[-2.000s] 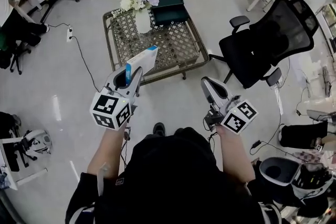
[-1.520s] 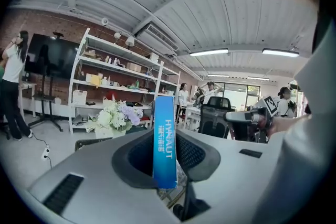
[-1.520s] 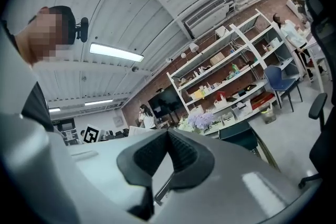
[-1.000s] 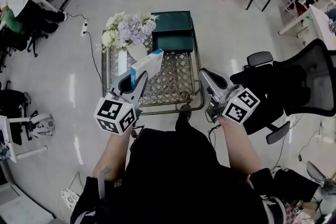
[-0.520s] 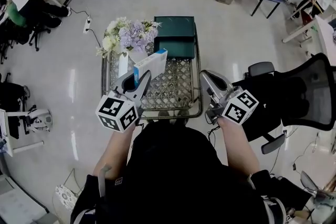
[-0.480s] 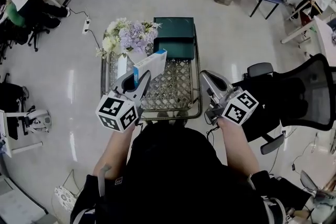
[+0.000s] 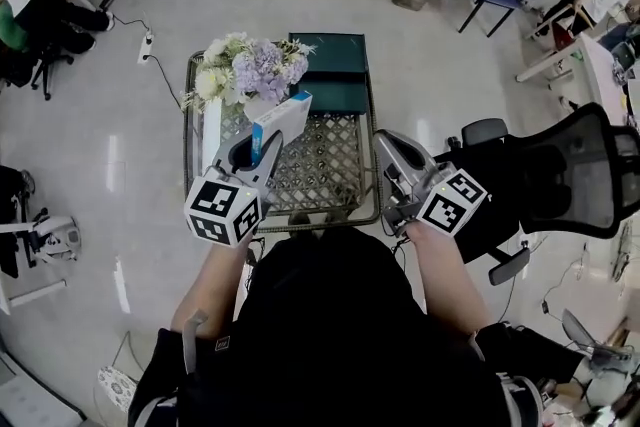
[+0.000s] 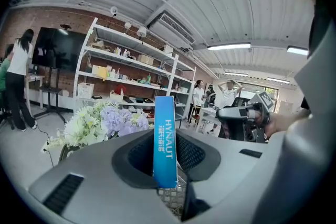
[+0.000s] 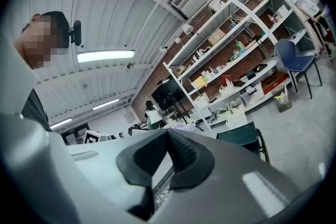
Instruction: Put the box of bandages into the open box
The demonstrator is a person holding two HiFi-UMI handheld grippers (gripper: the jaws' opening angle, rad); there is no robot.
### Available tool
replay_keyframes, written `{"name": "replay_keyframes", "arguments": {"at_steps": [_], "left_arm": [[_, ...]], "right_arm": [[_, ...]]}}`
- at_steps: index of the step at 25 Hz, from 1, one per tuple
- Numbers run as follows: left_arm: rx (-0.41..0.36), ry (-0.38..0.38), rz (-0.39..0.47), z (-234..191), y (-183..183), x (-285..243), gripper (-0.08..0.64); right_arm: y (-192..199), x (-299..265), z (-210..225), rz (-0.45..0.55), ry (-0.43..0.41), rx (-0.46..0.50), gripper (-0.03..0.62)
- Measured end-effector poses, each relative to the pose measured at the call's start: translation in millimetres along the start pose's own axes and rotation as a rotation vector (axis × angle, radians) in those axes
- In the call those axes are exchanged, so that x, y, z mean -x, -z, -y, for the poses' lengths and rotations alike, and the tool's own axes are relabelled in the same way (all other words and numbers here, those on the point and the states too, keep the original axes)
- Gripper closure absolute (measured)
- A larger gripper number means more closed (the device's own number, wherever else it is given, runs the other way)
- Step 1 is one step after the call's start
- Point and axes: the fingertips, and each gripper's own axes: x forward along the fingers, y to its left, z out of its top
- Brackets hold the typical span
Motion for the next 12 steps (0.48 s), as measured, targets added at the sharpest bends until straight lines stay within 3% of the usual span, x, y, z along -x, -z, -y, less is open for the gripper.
{"name": "replay_keyframes", "arguments": {"at_steps": [12], "left_arm": [[0.058, 0.025, -0.053, 18, 19, -48, 0.480]], "right_arm": [[-6, 10, 26, -0.020, -0.002, -0.015, 0.581]]}}
